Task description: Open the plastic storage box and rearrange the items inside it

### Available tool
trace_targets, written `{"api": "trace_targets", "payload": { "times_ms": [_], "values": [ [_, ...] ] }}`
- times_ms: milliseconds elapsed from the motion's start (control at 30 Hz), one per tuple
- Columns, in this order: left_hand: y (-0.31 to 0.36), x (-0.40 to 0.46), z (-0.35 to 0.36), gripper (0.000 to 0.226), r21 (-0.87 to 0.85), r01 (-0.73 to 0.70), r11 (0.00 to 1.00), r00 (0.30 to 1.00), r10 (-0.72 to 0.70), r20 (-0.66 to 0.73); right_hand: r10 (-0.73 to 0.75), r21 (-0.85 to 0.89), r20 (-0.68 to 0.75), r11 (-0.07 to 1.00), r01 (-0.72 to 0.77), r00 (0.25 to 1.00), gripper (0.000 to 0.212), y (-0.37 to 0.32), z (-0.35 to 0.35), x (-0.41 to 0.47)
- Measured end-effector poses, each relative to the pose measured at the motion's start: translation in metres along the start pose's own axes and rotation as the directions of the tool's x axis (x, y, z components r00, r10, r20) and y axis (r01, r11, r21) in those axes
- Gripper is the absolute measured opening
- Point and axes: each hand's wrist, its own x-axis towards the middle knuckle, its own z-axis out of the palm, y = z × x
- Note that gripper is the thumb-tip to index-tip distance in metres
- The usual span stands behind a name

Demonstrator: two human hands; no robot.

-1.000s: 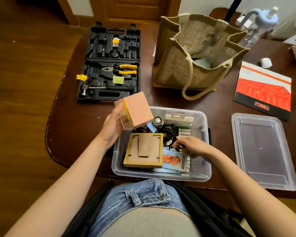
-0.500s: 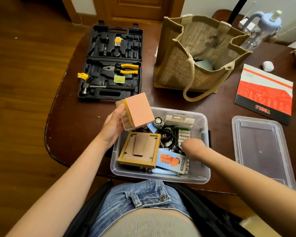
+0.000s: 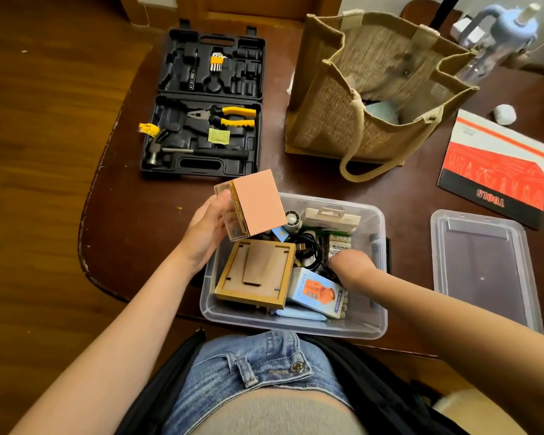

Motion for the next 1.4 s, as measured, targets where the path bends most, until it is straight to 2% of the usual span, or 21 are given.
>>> {"api": "trace_targets", "payload": {
  "times_ms": [200, 300, 433, 500, 600, 733, 800, 833, 900, 967, 1033, 1100, 1167, 1400],
  "values": [
    [-0.001, 0.000, -0.001, 0.043, 0.006, 0.001, 1.000, 1.000, -0.002, 0.009, 0.037, 0.044, 0.003, 0.998, -0.037, 0.999, 0.022, -0.003, -0.001, 0.000],
    [0.000, 0.000, -0.002, 0.040, 0.005, 0.002, 1.000, 1.000, -0.002, 0.008, 0.050, 0.138, 0.093, 0.988, -0.063, 0.994, 0.022, 0.000, -0.008, -0.002],
    [0.000, 0.000, -0.002, 0.041, 0.000, 0.006, 1.000, 1.000, -0.006, 0.016, -0.028, 0.328, 0.207, 0.944, -0.043, 0.978, 0.026, 0.009, -0.015, -0.012],
    [0.000, 0.000, -0.003, 0.044, 0.011, 0.011, 1.000, 1.000, -0.012, 0.027, -0.053, 0.444, 0.217, 0.895, -0.050, 0.975, 0.029, 0.009, -0.010, -0.019],
    [0.001, 0.001, -0.003, 0.045, 0.021, 0.019, 1.000, 0.999, -0.020, 0.039, -0.069, 0.674, 0.260, 0.727, -0.130, 0.963, 0.058, 0.000, -0.001, -0.027],
    [0.001, 0.001, -0.002, 0.047, 0.057, 0.017, 0.998, 0.999, -0.020, 0.045, 0.047, 0.753, 0.238, 0.621, -0.215, 0.970, 0.074, -0.012, 0.003, -0.028],
    [0.000, 0.001, -0.001, 0.053, 0.073, 0.021, 0.997, 0.999, -0.024, 0.041, 0.034, 0.777, 0.263, 0.585, -0.233, 0.964, 0.069, -0.012, 0.002, -0.030],
    [0.000, 0.001, -0.002, 0.056, 0.079, 0.028, 0.997, 0.999, -0.031, 0.038, 0.012, 0.771, 0.271, 0.596, -0.225, 0.963, 0.062, -0.011, 0.000, -0.032],
    [0.001, 0.000, 0.000, 0.054, 0.121, 0.027, 0.992, 0.999, -0.031, 0.031, 0.012, 0.689, 0.264, 0.697, -0.198, 0.964, 0.053, -0.007, -0.005, -0.039],
    [0.002, -0.002, 0.005, 0.060, 0.227, 0.007, 0.974, 1.000, -0.011, 0.013, 0.095, 0.540, 0.203, 0.820, -0.192, 0.975, 0.047, -0.003, -0.013, -0.049],
    [0.004, -0.008, 0.009, 0.067, 0.380, -0.045, 0.924, 0.999, 0.044, 0.010, 0.182, 0.439, 0.082, 0.876, -0.199, 0.980, 0.044, 0.004, -0.020, -0.056],
    [0.004, -0.013, 0.010, 0.075, 0.547, -0.105, 0.830, 0.994, 0.086, 0.061, 0.256, 0.480, 0.007, 0.847, -0.228, 0.967, 0.043, 0.013, -0.026, -0.060],
    [0.006, -0.018, 0.008, 0.084, 0.684, -0.124, 0.719, 0.992, 0.094, 0.082, 0.303, 0.560, 0.002, 0.789, -0.252, 0.953, 0.048, 0.018, -0.030, -0.060],
    [0.013, -0.024, 0.009, 0.092, 0.888, -0.205, 0.411, 0.978, 0.127, 0.167, 0.355, 0.639, -0.052, 0.730, -0.242, 0.933, 0.055, 0.019, -0.030, -0.060]
  ]
}}
